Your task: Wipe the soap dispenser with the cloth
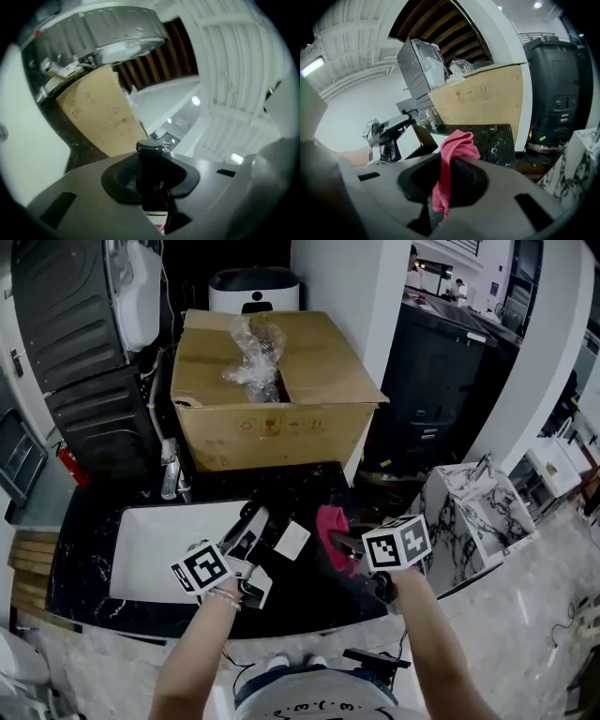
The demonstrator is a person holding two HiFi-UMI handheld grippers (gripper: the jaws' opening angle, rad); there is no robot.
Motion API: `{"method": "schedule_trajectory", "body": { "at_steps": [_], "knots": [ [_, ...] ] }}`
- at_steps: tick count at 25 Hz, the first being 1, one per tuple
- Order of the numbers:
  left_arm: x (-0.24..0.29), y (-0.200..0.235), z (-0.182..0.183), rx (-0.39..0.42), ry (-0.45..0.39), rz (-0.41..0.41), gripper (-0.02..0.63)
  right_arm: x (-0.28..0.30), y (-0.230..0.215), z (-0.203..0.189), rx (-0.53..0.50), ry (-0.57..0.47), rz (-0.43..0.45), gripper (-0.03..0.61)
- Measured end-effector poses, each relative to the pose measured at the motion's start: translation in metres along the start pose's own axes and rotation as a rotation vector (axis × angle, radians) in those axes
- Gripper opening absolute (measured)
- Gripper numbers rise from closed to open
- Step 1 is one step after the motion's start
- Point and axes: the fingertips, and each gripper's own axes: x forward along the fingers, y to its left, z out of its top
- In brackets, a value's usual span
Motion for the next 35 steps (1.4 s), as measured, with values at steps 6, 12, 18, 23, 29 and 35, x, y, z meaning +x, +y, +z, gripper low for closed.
{"method": "schedule_trajectory", "body": {
  "at_steps": [6,12,18,23,29,35],
  "knots": [
    [-0.009,0.011,0.026,-0.475,-0.221,-0.098,0.103,-0.004,0.027,0.025,-0.056,-0.154,0.054,0.049],
    [-0.014,0.010,0.025,-0.541,-0.274,-0.099,0.104,-0.012,0.068,0.058,-0.112,-0.333,0.168,0.049],
    [-0.015,0.013,0.028,-0.558,-0.297,-0.084,0.103,-0.009,0.094,0.035,-0.191,-0.298,0.225,0.049],
    [-0.013,0.013,0.029,-0.571,-0.299,-0.092,0.104,-0.006,0.105,0.014,-0.233,-0.240,0.256,0.049],
    [-0.019,0.014,0.032,-0.685,-0.349,-0.160,0.107,-0.025,0.069,0.042,-0.167,-0.376,0.128,0.049],
    [-0.013,0.005,0.033,-0.777,-0.348,-0.223,0.107,-0.019,0.061,0.080,-0.204,-0.452,0.091,0.049]
  ]
}}
